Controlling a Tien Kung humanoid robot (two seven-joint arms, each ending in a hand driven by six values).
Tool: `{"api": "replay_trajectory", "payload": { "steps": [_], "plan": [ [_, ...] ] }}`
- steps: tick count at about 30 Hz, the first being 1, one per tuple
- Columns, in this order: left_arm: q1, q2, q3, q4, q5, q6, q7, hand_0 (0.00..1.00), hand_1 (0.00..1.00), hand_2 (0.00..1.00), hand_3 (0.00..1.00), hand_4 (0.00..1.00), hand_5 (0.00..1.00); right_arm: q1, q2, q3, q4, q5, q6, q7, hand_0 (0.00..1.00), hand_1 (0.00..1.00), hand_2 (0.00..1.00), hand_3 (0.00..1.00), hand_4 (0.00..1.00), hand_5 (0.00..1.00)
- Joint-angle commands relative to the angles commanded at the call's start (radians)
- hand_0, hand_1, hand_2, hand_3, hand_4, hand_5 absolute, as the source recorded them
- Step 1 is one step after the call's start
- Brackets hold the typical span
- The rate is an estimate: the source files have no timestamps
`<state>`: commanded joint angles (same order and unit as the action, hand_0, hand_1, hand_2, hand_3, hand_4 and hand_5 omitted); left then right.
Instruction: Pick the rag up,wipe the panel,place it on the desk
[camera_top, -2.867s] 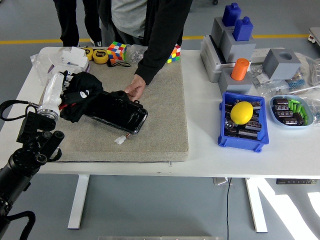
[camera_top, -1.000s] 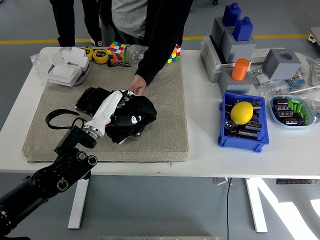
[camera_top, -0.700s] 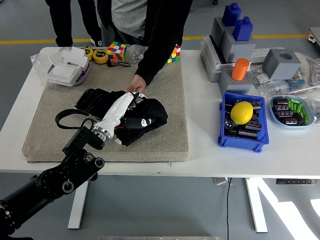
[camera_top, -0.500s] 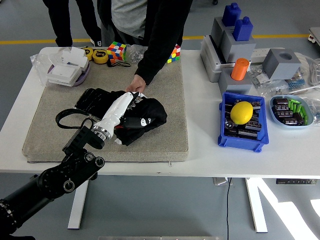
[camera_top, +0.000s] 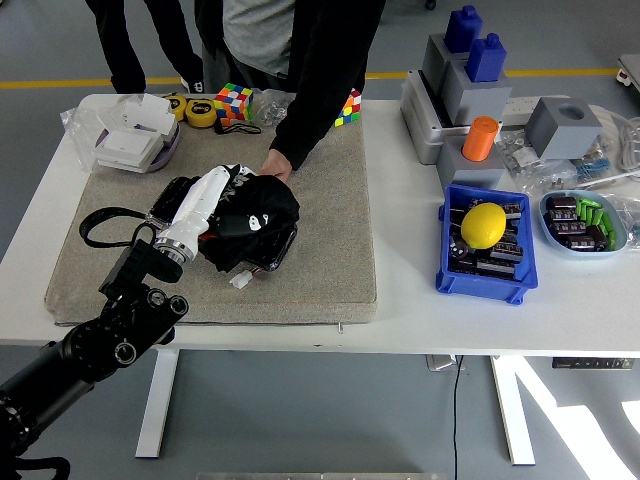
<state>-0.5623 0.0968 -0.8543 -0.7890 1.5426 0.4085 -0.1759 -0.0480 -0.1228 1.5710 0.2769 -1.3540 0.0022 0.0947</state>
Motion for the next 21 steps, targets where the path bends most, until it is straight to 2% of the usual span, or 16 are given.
{"api": "replay_trajectory", "payload": {
  "steps": [21],
  "plan": [
    [-0.035,0.012,-0.221,0.21,0.009,0.056,-0.061,0.186,0.247,0.329,0.557,0.676,0.002,0.0,0.0,0.003,0.002,-0.004,0.0,0.001,0.557,0.571,0.5,0.523,0.891,0.387]
  ]
}}
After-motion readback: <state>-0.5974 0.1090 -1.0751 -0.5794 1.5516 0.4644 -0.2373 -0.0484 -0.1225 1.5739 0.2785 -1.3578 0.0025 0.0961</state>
